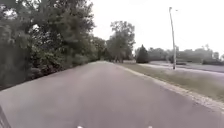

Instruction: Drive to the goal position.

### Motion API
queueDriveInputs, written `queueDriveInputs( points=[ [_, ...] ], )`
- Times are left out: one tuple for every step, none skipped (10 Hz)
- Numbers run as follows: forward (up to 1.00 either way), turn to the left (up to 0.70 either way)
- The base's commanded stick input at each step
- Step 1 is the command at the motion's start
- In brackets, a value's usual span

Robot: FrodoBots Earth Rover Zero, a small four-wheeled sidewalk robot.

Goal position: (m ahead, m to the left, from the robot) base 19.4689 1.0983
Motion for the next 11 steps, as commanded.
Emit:
queueDriveInputs(
  points=[
    [1.0,0.01],
    [1.0,0.01],
    [1.0,0.01],
    [1.0,0.01],
    [1.0,0.01],
    [1.0,0.01],
    [1.0,0.0],
    [1.0,-0.01],
    [1.0,-0.01],
    [1.0,-0.01],
    [1.0,-0.02]
  ],
)
